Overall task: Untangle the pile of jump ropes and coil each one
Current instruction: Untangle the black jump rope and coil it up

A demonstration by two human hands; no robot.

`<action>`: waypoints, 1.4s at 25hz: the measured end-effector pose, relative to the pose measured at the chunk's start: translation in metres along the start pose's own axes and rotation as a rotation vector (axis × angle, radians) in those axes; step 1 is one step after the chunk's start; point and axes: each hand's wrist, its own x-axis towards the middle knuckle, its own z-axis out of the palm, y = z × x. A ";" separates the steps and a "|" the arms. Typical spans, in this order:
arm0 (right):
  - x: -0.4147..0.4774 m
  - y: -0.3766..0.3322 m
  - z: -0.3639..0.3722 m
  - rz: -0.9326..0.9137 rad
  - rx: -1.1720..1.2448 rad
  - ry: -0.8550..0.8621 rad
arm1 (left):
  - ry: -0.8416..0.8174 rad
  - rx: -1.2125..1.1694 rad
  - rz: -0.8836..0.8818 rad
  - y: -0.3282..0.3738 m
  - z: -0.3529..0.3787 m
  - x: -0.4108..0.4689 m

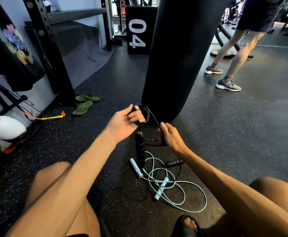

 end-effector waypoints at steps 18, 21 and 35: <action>-0.010 -0.021 -0.005 -0.365 -0.409 -0.340 | 0.265 1.434 0.743 -0.030 -0.016 0.020; -0.011 -0.032 -0.014 -0.234 -0.215 -0.444 | 0.187 1.884 0.684 -0.029 -0.027 0.022; -0.001 -0.018 -0.040 0.198 0.348 -0.307 | -0.004 1.751 -0.039 -0.011 -0.021 0.010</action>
